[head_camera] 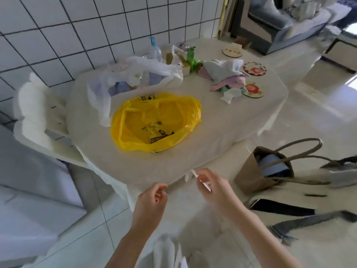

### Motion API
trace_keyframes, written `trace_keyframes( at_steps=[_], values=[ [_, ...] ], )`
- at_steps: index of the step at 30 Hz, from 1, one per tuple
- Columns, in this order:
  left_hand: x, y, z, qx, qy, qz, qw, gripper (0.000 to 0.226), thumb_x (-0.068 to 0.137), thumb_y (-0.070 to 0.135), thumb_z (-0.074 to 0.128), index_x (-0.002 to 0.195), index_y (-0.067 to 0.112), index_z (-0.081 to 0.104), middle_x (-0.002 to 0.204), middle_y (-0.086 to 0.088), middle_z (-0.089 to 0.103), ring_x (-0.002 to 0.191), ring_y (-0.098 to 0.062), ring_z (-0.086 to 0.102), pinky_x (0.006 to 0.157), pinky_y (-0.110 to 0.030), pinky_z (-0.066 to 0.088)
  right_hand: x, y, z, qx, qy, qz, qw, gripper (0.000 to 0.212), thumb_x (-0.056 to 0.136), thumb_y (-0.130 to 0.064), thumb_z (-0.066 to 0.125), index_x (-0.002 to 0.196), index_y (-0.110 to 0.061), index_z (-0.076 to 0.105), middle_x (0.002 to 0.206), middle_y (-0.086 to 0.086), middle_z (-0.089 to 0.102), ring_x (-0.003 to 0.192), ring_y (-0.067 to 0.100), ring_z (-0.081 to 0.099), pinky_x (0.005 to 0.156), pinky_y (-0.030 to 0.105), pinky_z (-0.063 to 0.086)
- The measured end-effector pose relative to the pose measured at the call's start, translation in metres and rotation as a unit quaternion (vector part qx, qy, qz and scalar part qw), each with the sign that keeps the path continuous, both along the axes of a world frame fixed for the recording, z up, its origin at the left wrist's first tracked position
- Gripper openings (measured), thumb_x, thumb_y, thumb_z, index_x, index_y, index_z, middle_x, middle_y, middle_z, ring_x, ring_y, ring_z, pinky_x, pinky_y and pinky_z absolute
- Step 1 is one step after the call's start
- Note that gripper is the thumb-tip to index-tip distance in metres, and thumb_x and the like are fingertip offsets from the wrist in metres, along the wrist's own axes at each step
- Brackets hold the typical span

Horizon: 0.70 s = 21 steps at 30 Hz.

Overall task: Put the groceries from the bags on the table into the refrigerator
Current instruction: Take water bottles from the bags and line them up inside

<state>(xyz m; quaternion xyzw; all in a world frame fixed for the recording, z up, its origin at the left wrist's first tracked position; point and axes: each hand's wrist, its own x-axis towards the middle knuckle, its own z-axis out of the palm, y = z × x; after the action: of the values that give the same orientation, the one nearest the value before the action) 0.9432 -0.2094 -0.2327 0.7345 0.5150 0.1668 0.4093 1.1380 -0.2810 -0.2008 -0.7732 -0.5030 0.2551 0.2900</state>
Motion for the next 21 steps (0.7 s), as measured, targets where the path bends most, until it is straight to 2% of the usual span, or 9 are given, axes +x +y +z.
trace_keyframes(
  at_steps=[4, 8, 11, 13, 16, 21],
  values=[
    [0.011, 0.045, 0.003, 0.012, 0.002, 0.041, 0.999, 0.015, 0.094, 0.018, 0.056, 0.102, 0.028, 0.064, 0.084, 0.018, 0.066, 0.081, 0.005, 0.06, 0.065, -0.004, 0.042, 0.011, 0.054, -0.005, -0.003, -0.007, 0.064, 0.998, 0.024, 0.092, -0.017, 0.058, 0.116, -0.015, 0.061, 0.102, -0.005, 0.065, 0.096, 0.011, 0.063, 0.082, 0.021, 0.046],
    [0.027, 0.118, -0.004, 0.026, 0.016, 0.078, 0.996, 0.016, 0.091, 0.014, 0.057, 0.1, 0.019, 0.069, 0.083, 0.01, 0.066, 0.078, 0.002, 0.059, 0.062, -0.006, 0.04, 0.018, 0.132, -0.003, 0.0, -0.01, 0.099, 0.995, 0.028, 0.093, -0.02, 0.057, 0.121, -0.015, 0.058, 0.11, -0.003, 0.064, 0.102, 0.015, 0.061, 0.084, 0.026, 0.045],
    [0.04, 0.177, -0.002, 0.018, 0.001, 0.104, 0.994, 0.018, 0.084, 0.026, 0.053, 0.094, 0.025, 0.068, 0.081, 0.009, 0.067, 0.076, -0.004, 0.061, 0.061, -0.008, 0.04, 0.019, 0.188, 0.006, 0.012, -0.019, 0.112, 0.994, 0.029, 0.093, -0.021, 0.056, 0.121, -0.014, 0.059, 0.112, -0.001, 0.064, 0.104, 0.015, 0.059, 0.085, 0.026, 0.045],
    [0.048, 0.213, 0.004, 0.02, -0.02, 0.119, 0.992, 0.021, 0.079, 0.029, 0.052, 0.092, 0.025, 0.068, 0.081, 0.011, 0.067, 0.076, -0.001, 0.06, 0.061, -0.006, 0.041, 0.023, 0.221, 0.009, 0.015, -0.028, 0.124, 0.992, 0.027, 0.093, -0.023, 0.055, 0.119, -0.015, 0.059, 0.112, 0.0, 0.063, 0.103, 0.015, 0.06, 0.085, 0.027, 0.048],
    [0.058, 0.26, 0.015, 0.034, -0.026, 0.119, 0.992, 0.014, 0.089, 0.016, 0.059, 0.096, 0.021, 0.069, 0.084, 0.009, 0.067, 0.077, 0.004, 0.057, 0.063, -0.007, 0.04, 0.029, 0.266, 0.012, 0.021, -0.039, 0.14, 0.989, 0.028, 0.095, -0.025, 0.053, 0.12, -0.016, 0.058, 0.115, -0.001, 0.063, 0.105, 0.014, 0.06, 0.085, 0.029, 0.051],
    [0.058, 0.317, 0.014, 0.035, -0.016, 0.157, 0.987, 0.019, 0.091, 0.012, 0.055, 0.103, 0.02, 0.068, 0.083, 0.009, 0.064, 0.077, 0.002, 0.057, 0.061, -0.004, 0.04, 0.045, 0.327, 0.013, 0.013, -0.055, 0.172, 0.983, 0.031, 0.098, -0.028, 0.048, 0.127, -0.018, 0.055, 0.121, -0.006, 0.058, 0.108, 0.009, 0.057, 0.084, 0.013, 0.043]
  ],
)
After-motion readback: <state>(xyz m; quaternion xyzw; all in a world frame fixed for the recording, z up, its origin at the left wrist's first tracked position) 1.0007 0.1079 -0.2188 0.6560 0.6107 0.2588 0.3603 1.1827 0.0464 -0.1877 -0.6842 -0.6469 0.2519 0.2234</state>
